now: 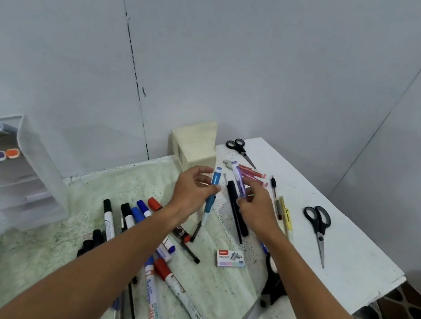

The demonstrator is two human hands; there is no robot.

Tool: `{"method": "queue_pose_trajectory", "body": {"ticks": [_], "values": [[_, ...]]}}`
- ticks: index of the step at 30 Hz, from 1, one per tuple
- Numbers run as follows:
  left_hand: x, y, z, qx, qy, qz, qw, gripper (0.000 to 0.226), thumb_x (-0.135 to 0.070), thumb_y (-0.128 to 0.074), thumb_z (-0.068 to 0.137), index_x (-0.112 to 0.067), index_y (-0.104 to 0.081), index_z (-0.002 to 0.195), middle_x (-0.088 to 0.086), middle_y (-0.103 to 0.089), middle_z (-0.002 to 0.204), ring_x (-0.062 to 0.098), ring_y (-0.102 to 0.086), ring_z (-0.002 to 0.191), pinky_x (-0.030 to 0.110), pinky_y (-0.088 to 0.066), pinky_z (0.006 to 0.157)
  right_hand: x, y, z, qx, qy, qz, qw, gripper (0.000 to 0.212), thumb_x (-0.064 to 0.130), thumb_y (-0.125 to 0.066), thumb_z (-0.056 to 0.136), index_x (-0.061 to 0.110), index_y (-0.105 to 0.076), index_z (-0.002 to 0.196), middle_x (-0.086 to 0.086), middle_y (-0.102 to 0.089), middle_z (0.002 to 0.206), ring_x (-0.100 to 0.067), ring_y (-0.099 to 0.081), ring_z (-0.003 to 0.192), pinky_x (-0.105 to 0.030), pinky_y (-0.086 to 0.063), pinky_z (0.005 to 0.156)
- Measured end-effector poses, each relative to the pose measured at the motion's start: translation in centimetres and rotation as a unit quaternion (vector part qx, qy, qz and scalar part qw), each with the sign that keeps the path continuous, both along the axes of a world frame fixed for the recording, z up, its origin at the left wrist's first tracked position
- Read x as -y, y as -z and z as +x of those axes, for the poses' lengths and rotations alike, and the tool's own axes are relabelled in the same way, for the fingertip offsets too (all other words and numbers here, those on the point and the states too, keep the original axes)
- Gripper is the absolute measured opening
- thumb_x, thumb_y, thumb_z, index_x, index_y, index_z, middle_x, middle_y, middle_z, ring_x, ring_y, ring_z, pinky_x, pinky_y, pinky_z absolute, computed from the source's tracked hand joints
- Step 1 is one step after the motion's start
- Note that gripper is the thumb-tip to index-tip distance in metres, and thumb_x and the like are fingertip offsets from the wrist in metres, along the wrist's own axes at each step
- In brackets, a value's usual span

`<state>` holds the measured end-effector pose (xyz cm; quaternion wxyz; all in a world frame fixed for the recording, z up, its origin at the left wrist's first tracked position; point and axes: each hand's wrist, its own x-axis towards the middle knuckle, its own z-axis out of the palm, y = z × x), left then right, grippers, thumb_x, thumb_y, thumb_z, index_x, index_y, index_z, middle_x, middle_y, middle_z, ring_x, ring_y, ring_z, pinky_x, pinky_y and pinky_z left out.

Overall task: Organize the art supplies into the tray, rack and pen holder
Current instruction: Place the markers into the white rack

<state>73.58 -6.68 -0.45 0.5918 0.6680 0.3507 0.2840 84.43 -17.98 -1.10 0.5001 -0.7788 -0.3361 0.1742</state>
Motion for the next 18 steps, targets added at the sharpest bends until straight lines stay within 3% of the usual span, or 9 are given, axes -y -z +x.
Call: {"method": "queue_pose_trajectory", "body": {"ticks": [4, 8, 11, 15, 18], "values": [[-1.1, -1.3, -3.4, 0.033, 0.026, -0.022, 0.999, 0.043, -0.005, -0.079, 0.075, -0.019, -0.061, 0.112, 0.009, -0.061, 0.102, 0.027, -0.07, 0.079, 0.033, -0.058, 0.062, -1.7, -0.8, -2.0, -0.097, -0.043, 0.057, 0.993, 0.012, 0.022, -0.05, 0.099, 0.025, -0.062, 0.099, 0.002, -0.056, 0.077, -0.014, -0.053, 0.07, -0.03, -0.048, 0.065], [-2.1, -2.2, -7.5, 0.035, 0.031, -0.017, 0.999, 0.055, -0.002, -0.08, 0.073, -0.018, -0.048, 0.116, 0.017, -0.065, 0.104, 0.029, -0.07, 0.069, 0.031, -0.054, 0.054, -3.5, -1.8, -4.6, -0.203, -0.11, 0.092, 0.969, 0.016, 0.012, -0.049, 0.099, 0.012, -0.065, 0.097, -0.009, -0.056, 0.07, -0.018, -0.057, 0.063, -0.039, -0.06, 0.069], [-2.9, -2.5, -10.9, 0.035, 0.01, 0.014, 0.999, 0.042, 0.0, -0.078, 0.074, -0.009, -0.056, 0.108, 0.022, -0.064, 0.104, 0.032, -0.069, 0.067, 0.04, -0.058, 0.057, -5.4, -2.6, -7.1, -0.249, -0.17, 0.097, 0.948, 0.02, 0.003, -0.047, 0.098, 0.015, -0.064, 0.098, -0.01, -0.063, 0.074, -0.021, -0.066, 0.064, -0.038, -0.061, 0.068], [-4.3, -2.7, -16.2, 0.035, -0.046, 0.029, 0.998, 0.018, -0.009, -0.069, 0.086, -0.015, -0.068, 0.103, 0.025, -0.063, 0.106, 0.032, -0.069, 0.073, 0.038, -0.059, 0.059, -8.4, -2.9, -11.1, -0.278, -0.22, 0.082, 0.931, 0.017, 0.0, -0.046, 0.097, 0.01, -0.06, 0.101, -0.01, -0.065, 0.079, -0.02, -0.06, 0.06, -0.028, -0.05, 0.054], [-4.8, -3.2, -20.2, 0.039, -0.068, 0.031, 0.996, 0.025, -0.003, -0.061, 0.091, -0.016, -0.066, 0.112, 0.024, -0.061, 0.106, 0.036, -0.069, 0.078, 0.038, -0.059, 0.061, -10.3, -3.4, -14.2, -0.313, -0.254, 0.092, 0.911, 0.014, 0.01, -0.047, 0.099, 0.011, -0.061, 0.101, -0.01, -0.058, 0.075, -0.02, -0.051, 0.057, -0.031, -0.044, 0.054]]}}
